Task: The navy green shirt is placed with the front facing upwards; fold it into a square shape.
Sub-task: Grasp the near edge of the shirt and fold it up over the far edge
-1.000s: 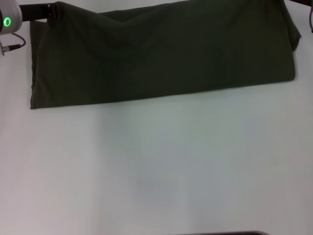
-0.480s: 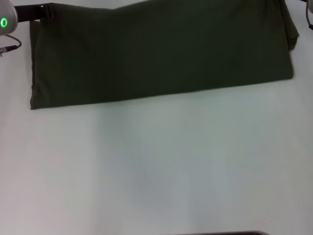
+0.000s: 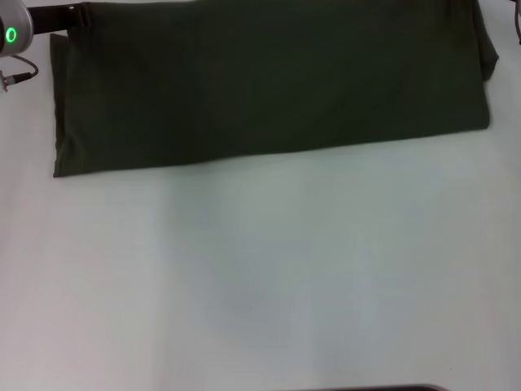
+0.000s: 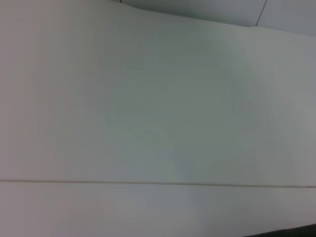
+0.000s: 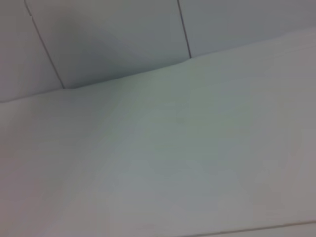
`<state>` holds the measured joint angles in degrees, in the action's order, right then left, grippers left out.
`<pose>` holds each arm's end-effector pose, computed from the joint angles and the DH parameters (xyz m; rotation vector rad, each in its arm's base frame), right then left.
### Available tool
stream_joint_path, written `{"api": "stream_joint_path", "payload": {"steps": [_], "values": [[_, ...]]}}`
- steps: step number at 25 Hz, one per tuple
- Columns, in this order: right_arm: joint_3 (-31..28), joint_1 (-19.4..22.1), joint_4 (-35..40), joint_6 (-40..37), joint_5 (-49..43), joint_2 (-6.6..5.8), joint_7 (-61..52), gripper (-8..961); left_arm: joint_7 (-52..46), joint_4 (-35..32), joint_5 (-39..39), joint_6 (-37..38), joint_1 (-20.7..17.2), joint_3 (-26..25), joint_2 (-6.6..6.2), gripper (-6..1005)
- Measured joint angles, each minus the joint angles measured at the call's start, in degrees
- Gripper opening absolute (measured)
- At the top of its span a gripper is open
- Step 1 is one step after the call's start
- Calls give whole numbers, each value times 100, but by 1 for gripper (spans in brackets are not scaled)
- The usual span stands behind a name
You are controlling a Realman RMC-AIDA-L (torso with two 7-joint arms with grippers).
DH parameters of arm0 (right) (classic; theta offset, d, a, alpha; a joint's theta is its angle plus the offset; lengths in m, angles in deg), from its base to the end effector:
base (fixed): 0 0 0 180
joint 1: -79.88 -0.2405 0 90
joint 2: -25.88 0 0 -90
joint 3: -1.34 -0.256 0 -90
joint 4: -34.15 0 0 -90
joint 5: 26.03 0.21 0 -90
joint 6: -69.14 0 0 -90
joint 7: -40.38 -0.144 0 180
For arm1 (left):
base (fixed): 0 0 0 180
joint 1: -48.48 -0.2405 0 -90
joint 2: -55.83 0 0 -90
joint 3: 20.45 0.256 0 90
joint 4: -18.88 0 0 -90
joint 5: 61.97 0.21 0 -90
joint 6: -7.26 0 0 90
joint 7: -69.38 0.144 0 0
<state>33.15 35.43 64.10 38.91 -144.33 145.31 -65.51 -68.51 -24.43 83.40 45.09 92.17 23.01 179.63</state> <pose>0.2905 0.4622 0.0361 -1.7408 1.1505 0.4707 -0.2553 0.4552 0.0127 -1.8765 -1.2171 -0.2797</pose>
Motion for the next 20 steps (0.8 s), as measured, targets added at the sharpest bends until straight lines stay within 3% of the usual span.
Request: {"api": "stream_joint_path", "payload": {"steps": [9,15,18,20], "values": [[322,-80,-131,148,-23,-59,42,98,-220,60,-55,-23,-53,-21,3,95],[442,-83,-166,429,-41,-52,31,331,-255,83,-59,-92,-56,-4,14,136],[439,-44,-134,400,-30,-78,2,399,-301,77,-59,-116,-67,-4,22,156],[436,-16,-110,283,-32,-109,-78,444,-314,42,-45,-120,-101,-3,29,244]]}}
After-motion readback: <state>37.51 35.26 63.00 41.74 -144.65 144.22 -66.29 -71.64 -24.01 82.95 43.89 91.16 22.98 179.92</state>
